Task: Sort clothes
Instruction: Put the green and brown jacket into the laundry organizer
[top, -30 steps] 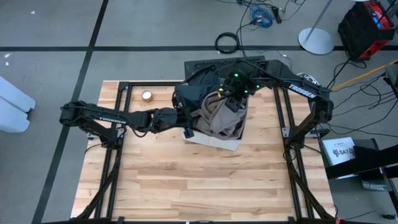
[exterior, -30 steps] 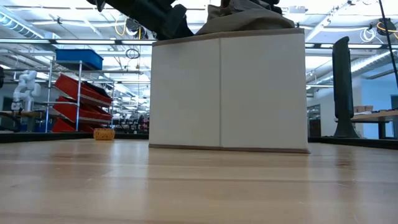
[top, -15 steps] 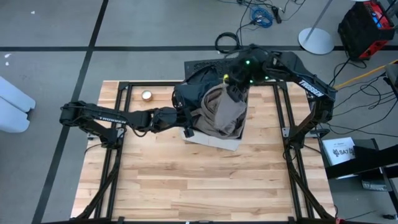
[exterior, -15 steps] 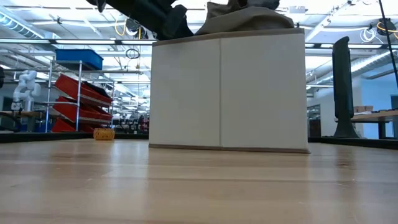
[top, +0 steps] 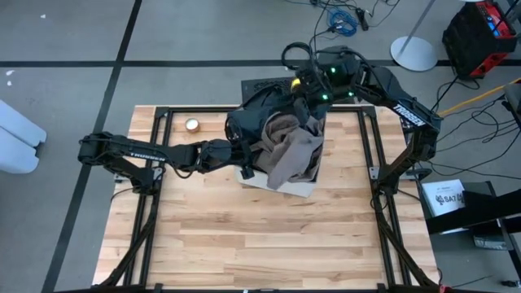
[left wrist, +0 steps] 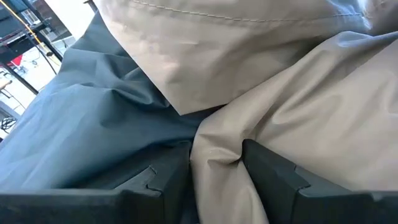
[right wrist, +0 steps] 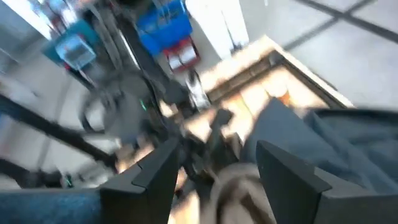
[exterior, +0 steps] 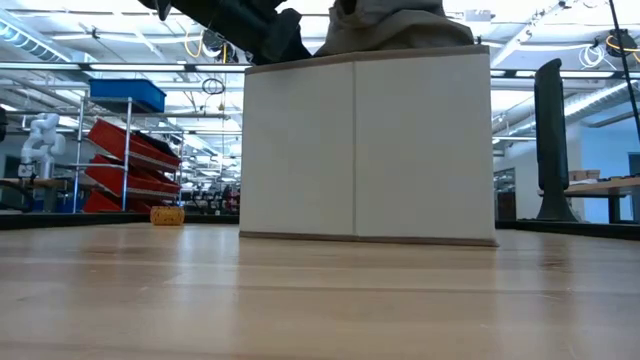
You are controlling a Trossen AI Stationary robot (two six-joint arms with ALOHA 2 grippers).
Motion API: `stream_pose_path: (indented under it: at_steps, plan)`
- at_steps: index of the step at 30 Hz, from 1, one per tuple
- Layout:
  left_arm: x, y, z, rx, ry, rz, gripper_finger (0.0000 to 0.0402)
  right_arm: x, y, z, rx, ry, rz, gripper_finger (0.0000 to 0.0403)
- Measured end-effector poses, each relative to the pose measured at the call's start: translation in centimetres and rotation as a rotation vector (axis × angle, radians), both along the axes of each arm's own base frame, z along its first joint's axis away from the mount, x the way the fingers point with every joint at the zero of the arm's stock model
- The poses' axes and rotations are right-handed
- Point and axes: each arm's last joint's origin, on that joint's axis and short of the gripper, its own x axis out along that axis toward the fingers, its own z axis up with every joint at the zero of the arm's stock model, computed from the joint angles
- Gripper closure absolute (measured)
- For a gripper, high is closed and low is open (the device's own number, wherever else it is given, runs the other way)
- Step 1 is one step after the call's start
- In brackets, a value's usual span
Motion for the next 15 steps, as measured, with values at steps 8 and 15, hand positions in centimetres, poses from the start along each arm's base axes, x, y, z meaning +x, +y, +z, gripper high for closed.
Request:
stream_pose_path:
  at_steps: [8, 15]
  plan:
    - [0.0, 0.0, 0.0, 0.000, 0.001, 0.001, 0.0242, -1.1, 4.4, -2.4, -0.167, 0.359, 0.059, 0.0342]
    - [0.0, 0.0, 0.0, 0.000, 0.001, 0.001, 0.0242, -2.5, 9.9, -1.8, -0.229, 0.369, 0.247, 0.0399]
